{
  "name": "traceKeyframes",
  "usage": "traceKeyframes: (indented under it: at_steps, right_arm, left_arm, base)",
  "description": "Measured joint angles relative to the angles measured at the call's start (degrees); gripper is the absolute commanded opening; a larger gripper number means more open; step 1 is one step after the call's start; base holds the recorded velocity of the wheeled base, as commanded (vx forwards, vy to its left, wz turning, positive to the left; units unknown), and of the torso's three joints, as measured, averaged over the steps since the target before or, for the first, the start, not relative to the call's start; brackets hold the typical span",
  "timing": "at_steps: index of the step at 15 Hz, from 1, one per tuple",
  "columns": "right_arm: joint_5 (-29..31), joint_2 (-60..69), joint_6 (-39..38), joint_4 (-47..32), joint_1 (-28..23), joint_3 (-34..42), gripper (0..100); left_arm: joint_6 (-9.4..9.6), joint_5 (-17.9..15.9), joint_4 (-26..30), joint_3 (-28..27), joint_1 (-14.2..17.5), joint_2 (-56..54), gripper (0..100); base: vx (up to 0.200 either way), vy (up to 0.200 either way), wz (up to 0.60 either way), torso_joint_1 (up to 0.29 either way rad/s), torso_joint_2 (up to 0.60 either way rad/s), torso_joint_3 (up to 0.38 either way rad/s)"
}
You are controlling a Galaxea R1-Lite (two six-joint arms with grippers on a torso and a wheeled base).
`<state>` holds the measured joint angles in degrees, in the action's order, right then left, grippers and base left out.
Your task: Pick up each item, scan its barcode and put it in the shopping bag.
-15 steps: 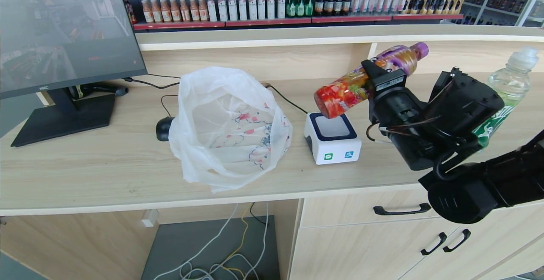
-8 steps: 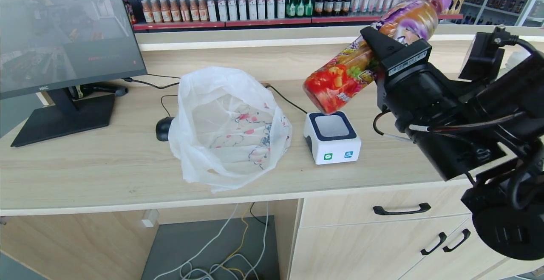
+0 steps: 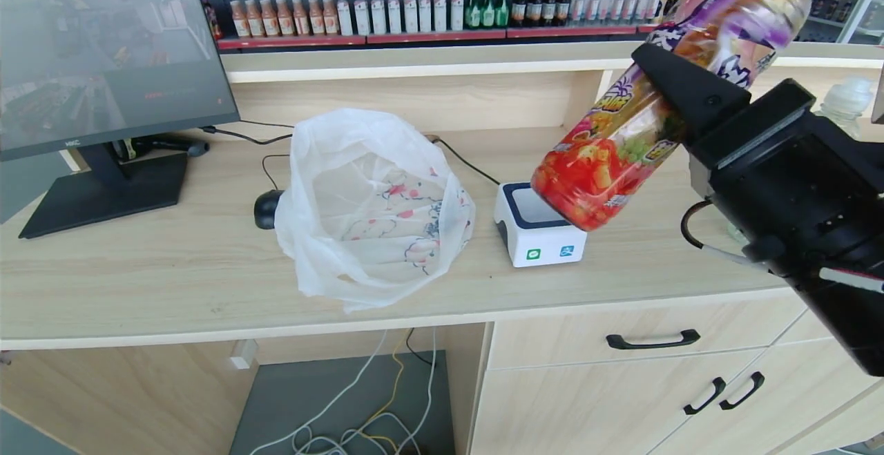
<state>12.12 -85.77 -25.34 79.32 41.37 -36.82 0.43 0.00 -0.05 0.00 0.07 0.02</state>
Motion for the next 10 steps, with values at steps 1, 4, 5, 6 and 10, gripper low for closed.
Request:
traceKeyframes:
  at_steps: [1, 4, 5, 6, 10]
  right_arm:
    - [-0.2, 0.5, 3.9, -0.1, -0.1, 0.6, 0]
    - [-0.5, 1.2, 14.9, -1.9, 0.2, 1.5, 0]
    - [-0.4, 1.2, 16.7, -2.1, 0.1, 1.6, 0]
    - [-0.4, 1.1, 20.8, -2.0, -0.2, 1.8, 0]
    - [-1.2, 0.3, 29.4, 0.0, -2.0, 4.6, 0]
  left_arm:
    - [0.09, 0.0, 0.0, 0.0, 0.0, 0.0, 100]
    - [0.11, 0.0, 0.0, 0.0, 0.0, 0.0, 100]
    - [0.0, 0.0, 0.0, 0.0, 0.0, 0.0, 100]
    - [-0.02, 0.0, 0.0, 0.0, 0.0, 0.0, 100]
    - [-0.22, 0.0, 0.0, 0.0, 0.0, 0.0, 100]
  base:
    - [0.0, 0.0, 0.0, 0.0, 0.0, 0.0]
    - [0.0, 0.0, 0.0, 0.0, 0.0, 0.0]
    - [0.0, 0.0, 0.0, 0.0, 0.0, 0.0]
    - [0.0, 0.0, 0.0, 0.0, 0.0, 0.0]
    - [0.0, 0.0, 0.0, 0.0, 0.0, 0.0]
